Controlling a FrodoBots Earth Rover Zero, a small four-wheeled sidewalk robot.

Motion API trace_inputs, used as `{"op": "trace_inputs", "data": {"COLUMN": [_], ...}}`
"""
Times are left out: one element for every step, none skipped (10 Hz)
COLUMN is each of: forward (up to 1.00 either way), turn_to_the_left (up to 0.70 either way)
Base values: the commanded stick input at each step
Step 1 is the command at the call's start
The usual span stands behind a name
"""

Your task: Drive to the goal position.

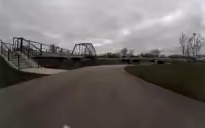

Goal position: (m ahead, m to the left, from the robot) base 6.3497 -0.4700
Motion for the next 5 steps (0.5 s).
{"op": "trace_inputs", "data": {"forward": [1.0, 1.0, 1.0, 1.0, 1.0], "turn_to_the_left": [0.0, 0.0, 0.03, 0.01, 0.0]}}
